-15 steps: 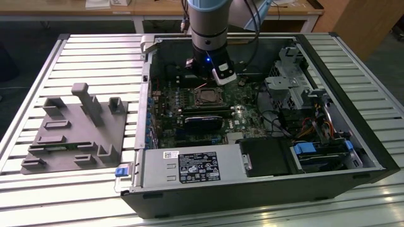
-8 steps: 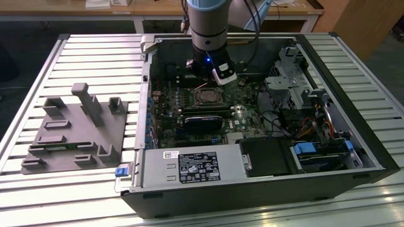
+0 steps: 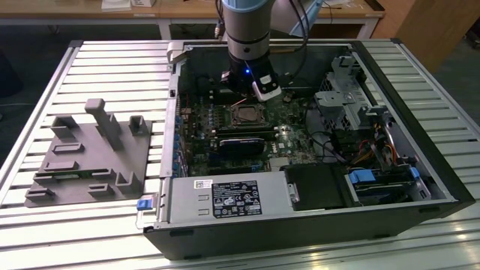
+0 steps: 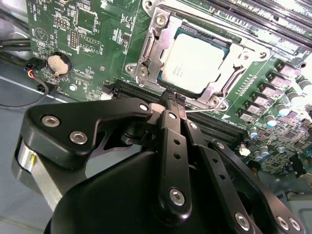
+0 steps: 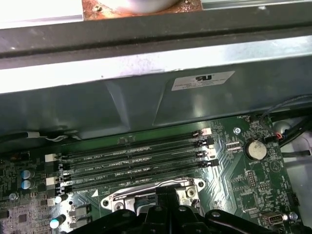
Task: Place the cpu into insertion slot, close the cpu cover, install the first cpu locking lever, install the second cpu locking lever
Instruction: 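Install the first cpu locking lever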
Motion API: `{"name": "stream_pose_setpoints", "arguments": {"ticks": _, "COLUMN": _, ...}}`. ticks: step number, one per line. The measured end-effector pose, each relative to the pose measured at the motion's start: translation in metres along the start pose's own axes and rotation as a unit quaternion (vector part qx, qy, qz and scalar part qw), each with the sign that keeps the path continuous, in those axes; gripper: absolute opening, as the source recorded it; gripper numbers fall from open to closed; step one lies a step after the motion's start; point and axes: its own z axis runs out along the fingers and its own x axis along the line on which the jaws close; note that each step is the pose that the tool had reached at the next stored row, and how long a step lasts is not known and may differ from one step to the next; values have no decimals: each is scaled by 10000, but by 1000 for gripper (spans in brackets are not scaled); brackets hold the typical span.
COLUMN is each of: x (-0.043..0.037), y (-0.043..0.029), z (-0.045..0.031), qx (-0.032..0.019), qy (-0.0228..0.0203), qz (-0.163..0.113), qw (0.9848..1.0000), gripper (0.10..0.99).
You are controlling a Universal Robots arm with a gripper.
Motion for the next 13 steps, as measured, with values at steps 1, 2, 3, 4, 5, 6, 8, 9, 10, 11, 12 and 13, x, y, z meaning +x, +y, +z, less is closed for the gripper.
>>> {"name": "stream_pose_setpoints", "arguments": {"ticks": 1, "x": 1, "y": 5, "z": 2, "qx": 1, "qy": -1, "qz": 0, "qw": 10000, "gripper": 106}}
{"name": "stream_pose_setpoints", "arguments": {"ticks": 2, "x": 2, "y": 9, "z": 3, "qx": 2, "qy": -1, "qz": 0, "qw": 10000, "gripper": 106}}
{"name": "stream_pose_setpoints", "arguments": {"ticks": 3, "x": 2, "y": 9, "z": 3, "qx": 2, "qy": 0, "qz": 0, "qw": 10000, "gripper": 106}}
{"name": "stream_pose_setpoints", "arguments": {"ticks": 4, "x": 2, "y": 9, "z": 3, "qx": 2, "qy": 0, "qz": -1, "qw": 10000, "gripper": 106}}
{"name": "stream_pose_setpoints", "arguments": {"ticks": 5, "x": 2, "y": 11, "z": 3, "qx": 2, "qy": -1, "qz": 0, "qw": 10000, "gripper": 106}}
{"name": "stream_pose_setpoints", "arguments": {"ticks": 6, "x": 2, "y": 11, "z": 3, "qx": 2, "qy": 0, "qz": 0, "qw": 10000, "gripper": 106}}
{"name": "stream_pose_setpoints", "arguments": {"ticks": 8, "x": 2, "y": 14, "z": -9, "qx": 3, "qy": 0, "qz": 0, "qw": 10000, "gripper": 106}}
{"name": "stream_pose_setpoints", "arguments": {"ticks": 9, "x": 1, "y": 16, "z": -17, "qx": 2, "qy": 0, "qz": 0, "qw": 10000, "gripper": 106}}
{"name": "stream_pose_setpoints", "arguments": {"ticks": 10, "x": 0, "y": 18, "z": -25, "qx": 2, "qy": 0, "qz": 0, "qw": 10000, "gripper": 106}}
{"name": "stream_pose_setpoints", "arguments": {"ticks": 11, "x": 0, "y": 19, "z": -29, "qx": 2, "qy": 0, "qz": 0, "qw": 10000, "gripper": 106}}
{"name": "stream_pose_setpoints", "arguments": {"ticks": 12, "x": 0, "y": 20, "z": -29, "qx": 0, "qy": -1, "qz": 0, "qw": 10000, "gripper": 106}}
{"name": "stream_pose_setpoints", "arguments": {"ticks": 13, "x": 0, "y": 20, "z": -29, "qx": 0, "qy": -1, "qz": 0, "qw": 10000, "gripper": 106}}
